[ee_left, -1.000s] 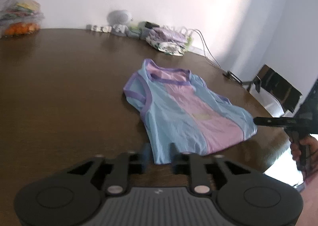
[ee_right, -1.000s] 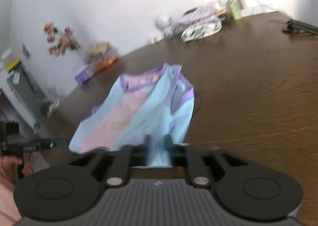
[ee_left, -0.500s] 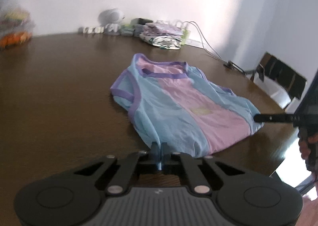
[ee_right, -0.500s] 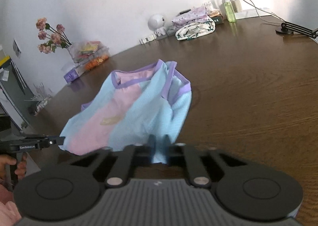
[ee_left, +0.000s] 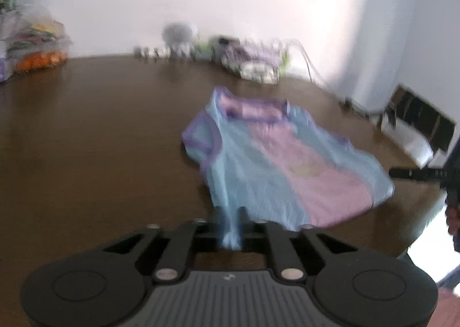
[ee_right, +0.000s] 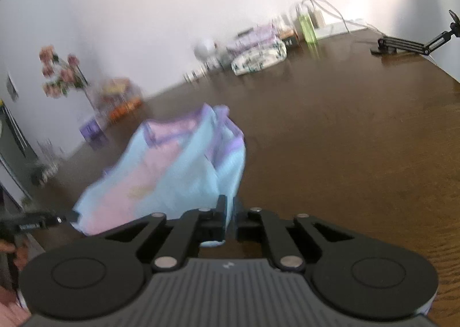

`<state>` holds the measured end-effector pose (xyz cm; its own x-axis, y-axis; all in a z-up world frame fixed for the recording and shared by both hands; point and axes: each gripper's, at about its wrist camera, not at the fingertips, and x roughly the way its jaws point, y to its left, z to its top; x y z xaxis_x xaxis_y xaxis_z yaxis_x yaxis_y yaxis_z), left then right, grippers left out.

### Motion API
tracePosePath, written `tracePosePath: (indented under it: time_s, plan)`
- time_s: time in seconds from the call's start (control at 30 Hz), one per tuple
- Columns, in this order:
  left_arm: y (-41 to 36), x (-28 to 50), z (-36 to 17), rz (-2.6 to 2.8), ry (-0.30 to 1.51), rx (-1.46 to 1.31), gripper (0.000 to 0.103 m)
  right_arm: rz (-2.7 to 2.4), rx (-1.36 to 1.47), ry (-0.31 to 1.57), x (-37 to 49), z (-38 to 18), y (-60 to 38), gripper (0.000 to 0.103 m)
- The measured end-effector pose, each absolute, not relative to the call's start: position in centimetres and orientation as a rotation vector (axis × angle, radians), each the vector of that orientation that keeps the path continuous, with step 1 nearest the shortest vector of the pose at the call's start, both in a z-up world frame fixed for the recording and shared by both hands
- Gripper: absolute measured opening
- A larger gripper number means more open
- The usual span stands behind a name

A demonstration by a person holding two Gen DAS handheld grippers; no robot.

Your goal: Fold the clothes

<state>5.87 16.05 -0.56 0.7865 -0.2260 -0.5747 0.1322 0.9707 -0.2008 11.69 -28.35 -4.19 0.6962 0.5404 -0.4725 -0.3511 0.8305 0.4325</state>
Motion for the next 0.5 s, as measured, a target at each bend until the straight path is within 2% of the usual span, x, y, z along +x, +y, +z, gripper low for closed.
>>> tracePosePath:
  time_s: [0.03, 0.07, 0.1, 0.13, 0.2, 0.3, 0.5]
  plan:
    - [16.0, 5.8, 0.1, -0.189, 0.596, -0.159, 0.059, 0.519, 0.312, 0.605, 11.6, -3.7, -28.0, 0.041]
    - [15.8, 5.7, 0.8, -0.186, 0.548, -0.160, 0.075, 0.536, 0.292, 0.586, 11.6, -3.2, -27.3, 0.054]
    - [15.7, 5.6, 1.6, -0.182, 0.501, -0.161, 0.089, 0.554, 0.269, 0.567, 11.7, -2.7, -26.5, 0.074]
    - [15.2, 5.8, 2.0, -0.181, 0.471, -0.154, 0.093, 0.576, 0.240, 0.556, 11.8, -2.4, -25.4, 0.082]
    - [13.0, 6.7, 2.4, -0.196, 0.460, -0.110, 0.096, 0.620, 0.176, 0.545, 12.2, -1.8, -22.8, 0.084]
    - [9.5, 8.4, 1.9, -0.238, 0.484, -0.035, 0.097, 0.646, 0.106, 0.548, 12.7, -1.7, -18.9, 0.103]
    - [6.4, 9.4, -0.1, -0.130, 0.542, -0.016, 0.098, 0.520, 0.059, 0.484, 11.0, -1.7, -15.7, 0.103]
